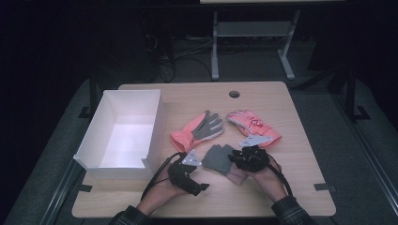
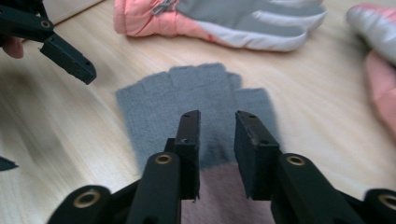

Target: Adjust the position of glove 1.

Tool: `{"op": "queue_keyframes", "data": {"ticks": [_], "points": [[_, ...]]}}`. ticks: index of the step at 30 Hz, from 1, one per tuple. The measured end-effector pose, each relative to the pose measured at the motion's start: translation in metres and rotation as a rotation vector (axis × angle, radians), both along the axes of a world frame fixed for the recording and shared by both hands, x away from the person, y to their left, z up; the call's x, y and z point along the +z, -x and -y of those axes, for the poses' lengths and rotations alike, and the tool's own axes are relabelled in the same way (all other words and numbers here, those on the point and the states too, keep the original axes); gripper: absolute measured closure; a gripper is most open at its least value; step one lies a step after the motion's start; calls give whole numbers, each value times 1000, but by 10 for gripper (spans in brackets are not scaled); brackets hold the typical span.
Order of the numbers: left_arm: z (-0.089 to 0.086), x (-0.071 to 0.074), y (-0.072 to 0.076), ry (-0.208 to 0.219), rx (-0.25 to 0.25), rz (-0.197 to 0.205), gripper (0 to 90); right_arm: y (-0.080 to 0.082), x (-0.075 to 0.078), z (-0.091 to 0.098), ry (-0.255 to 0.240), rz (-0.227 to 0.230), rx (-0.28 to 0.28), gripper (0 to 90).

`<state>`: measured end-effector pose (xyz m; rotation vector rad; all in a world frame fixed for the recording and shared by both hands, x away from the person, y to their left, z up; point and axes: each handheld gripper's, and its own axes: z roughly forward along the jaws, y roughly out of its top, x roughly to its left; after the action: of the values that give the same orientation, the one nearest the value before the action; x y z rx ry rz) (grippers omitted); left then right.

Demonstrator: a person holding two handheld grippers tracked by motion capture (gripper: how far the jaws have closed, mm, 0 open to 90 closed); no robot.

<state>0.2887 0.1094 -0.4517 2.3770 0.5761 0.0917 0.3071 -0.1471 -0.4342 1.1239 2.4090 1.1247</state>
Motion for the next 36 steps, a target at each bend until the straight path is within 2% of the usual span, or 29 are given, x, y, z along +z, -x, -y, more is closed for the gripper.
{"op": "queue_keyframes", "data": {"ticks": [3,5,9,11,12,13,14,19,20,23,25,26,29,33,36], "points": [[-1,1,0,-4,3,1,151,-2,5,14,13,23,-17,690],[-2,3,1,9,19,11,229,-4,8,29,12,42,-26,707],[-3,9,1,45,67,22,575,-6,8,57,44,58,-13,838],[0,11,0,49,95,16,747,-8,4,70,59,44,-16,889],[0,11,0,49,95,16,815,-8,4,70,59,44,-16,889],[2,13,-2,34,98,18,815,-9,3,75,54,37,-18,899],[4,14,-5,32,104,19,895,-10,0,86,44,18,-7,900],[14,12,-12,29,108,7,896,-11,-9,93,55,-17,10,900],[17,9,-13,29,97,-4,896,-13,-16,92,77,-37,31,900],[26,3,-11,4,57,-16,895,-16,-19,87,85,-35,50,900],[30,1,-10,9,55,-22,895,-17,-20,85,85,-42,49,900],[35,-1,-11,8,43,-27,895,-17,-22,81,91,-42,67,900],[45,-2,-10,-7,23,-19,895,-17,-23,78,89,-57,74,900],[53,-6,-12,-27,3,-13,895,-17,-24,76,86,-67,93,900],[57,-8,-11,-14,11,-19,896,-16,-24,76,79,-71,109,900]]}}
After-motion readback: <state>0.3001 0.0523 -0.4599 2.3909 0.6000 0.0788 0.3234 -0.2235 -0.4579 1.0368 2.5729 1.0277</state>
